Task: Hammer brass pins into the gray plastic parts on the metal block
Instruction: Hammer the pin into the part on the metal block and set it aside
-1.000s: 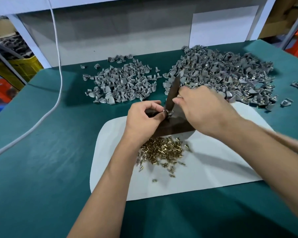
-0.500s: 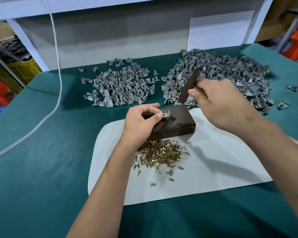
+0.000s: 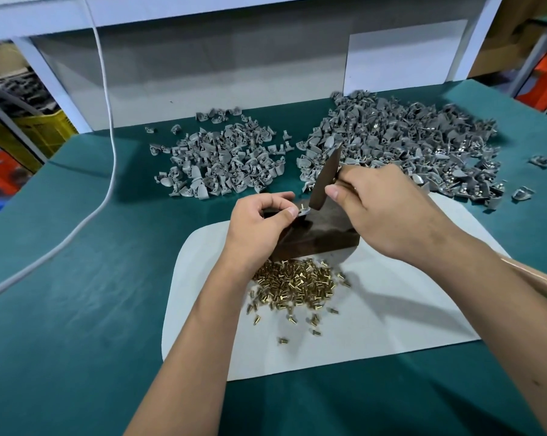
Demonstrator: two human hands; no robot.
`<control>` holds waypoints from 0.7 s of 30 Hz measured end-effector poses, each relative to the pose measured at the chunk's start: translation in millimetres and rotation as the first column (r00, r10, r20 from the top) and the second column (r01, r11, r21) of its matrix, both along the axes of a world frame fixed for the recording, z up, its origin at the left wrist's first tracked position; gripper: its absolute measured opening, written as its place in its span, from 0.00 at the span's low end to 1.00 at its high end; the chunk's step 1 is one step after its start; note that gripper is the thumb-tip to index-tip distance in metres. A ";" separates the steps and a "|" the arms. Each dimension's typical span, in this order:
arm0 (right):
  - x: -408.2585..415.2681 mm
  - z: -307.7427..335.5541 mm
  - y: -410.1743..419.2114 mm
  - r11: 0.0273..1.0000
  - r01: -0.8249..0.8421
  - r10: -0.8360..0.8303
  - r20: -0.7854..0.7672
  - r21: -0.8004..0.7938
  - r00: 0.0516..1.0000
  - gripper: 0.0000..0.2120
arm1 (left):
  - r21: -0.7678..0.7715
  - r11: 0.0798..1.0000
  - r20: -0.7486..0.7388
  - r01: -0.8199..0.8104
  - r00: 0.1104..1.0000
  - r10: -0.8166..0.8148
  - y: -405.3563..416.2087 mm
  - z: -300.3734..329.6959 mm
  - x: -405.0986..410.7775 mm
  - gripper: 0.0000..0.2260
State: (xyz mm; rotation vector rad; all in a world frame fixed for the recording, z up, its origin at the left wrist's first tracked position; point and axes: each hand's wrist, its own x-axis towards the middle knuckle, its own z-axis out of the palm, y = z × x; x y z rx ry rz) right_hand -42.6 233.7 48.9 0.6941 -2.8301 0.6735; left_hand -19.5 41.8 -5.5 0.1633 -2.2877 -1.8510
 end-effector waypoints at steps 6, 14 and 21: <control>-0.3 1.8 -1.4 1.000 0.005 -0.005 -0.009 0.001 1.000 0.13 | -0.007 1.000 0.013 -0.013 1.000 0.013 0.2 0.9 -0.2 0.09; 1.3 -2.8 -3.3 1.000 -0.014 0.014 -0.002 0.002 1.000 0.13 | -0.175 0.983 -0.104 -0.052 0.994 0.034 3.8 -0.6 -1.6 0.08; 1.6 -10.9 1.9 0.999 0.005 -0.006 0.019 0.032 1.000 0.13 | -0.439 0.888 -0.275 -0.138 0.961 0.014 8.4 -2.6 0.8 0.06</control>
